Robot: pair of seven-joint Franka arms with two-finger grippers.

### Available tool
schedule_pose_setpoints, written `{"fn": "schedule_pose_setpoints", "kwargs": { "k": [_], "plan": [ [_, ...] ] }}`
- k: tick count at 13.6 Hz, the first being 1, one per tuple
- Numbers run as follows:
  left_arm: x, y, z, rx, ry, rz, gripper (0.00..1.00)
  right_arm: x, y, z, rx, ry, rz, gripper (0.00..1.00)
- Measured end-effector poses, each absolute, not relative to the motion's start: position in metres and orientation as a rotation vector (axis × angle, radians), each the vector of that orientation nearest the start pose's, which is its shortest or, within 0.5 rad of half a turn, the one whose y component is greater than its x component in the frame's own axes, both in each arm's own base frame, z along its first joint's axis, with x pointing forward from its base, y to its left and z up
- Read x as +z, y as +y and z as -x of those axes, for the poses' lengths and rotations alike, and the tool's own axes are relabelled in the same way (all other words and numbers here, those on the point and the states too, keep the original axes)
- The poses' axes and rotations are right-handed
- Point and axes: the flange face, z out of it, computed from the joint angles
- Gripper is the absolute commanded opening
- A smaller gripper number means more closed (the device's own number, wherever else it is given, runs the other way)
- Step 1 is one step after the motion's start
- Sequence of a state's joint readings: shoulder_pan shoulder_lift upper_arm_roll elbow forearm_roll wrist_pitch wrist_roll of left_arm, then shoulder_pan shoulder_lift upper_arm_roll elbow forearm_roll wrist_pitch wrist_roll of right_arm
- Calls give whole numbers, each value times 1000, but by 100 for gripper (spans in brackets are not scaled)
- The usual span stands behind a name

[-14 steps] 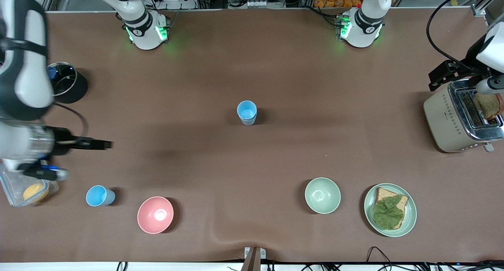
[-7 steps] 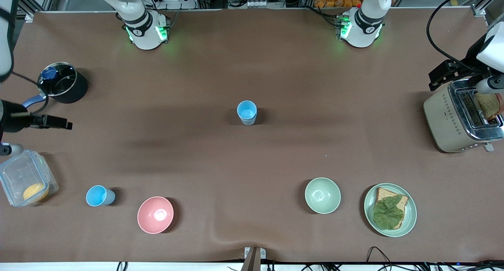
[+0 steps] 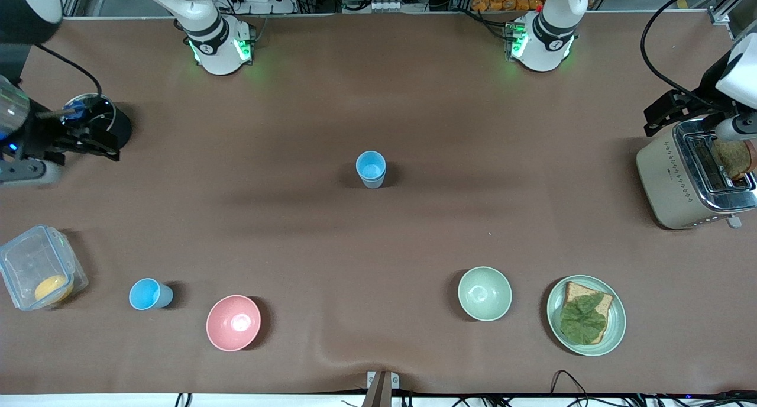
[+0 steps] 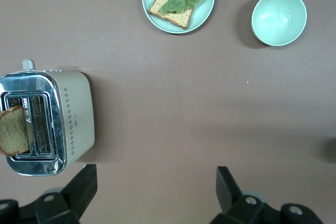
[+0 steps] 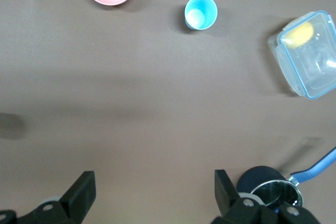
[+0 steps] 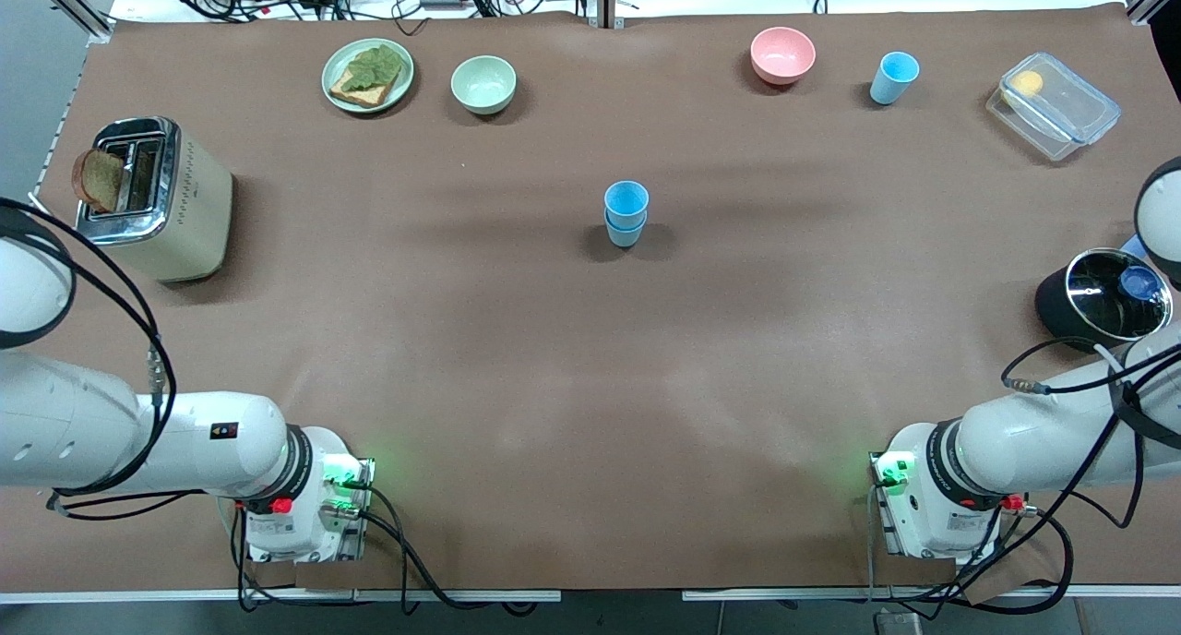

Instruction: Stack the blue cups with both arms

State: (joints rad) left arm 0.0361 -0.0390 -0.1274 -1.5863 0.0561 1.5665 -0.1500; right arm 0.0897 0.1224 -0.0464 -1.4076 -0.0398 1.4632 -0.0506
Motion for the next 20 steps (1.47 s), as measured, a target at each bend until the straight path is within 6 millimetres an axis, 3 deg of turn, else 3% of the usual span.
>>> {"fn": "schedule_pose_setpoints", "kwargs": {
  "k": [3, 5, 7, 10, 20],
  "plan": [
    [636, -45, -540, -34, -92, 3082, 100, 635, -1, -561, 100, -73, 3151, 100],
    [636, -45, -540, -32, -92, 3082, 100, 630, -29, -553, 121, 10, 3118, 100],
    [636, -45, -540, -32, -92, 3082, 100, 618, -40, -551, 157, 48, 3108, 100],
    [636, -45, -540, -32, -92, 3082, 100, 606, -45, -551, 183, 69, 3105, 100],
    [640, -48, -538, -40, -96, 3112, 100, 604, -46, -551, 186, 73, 3104, 100]
  ]
}}
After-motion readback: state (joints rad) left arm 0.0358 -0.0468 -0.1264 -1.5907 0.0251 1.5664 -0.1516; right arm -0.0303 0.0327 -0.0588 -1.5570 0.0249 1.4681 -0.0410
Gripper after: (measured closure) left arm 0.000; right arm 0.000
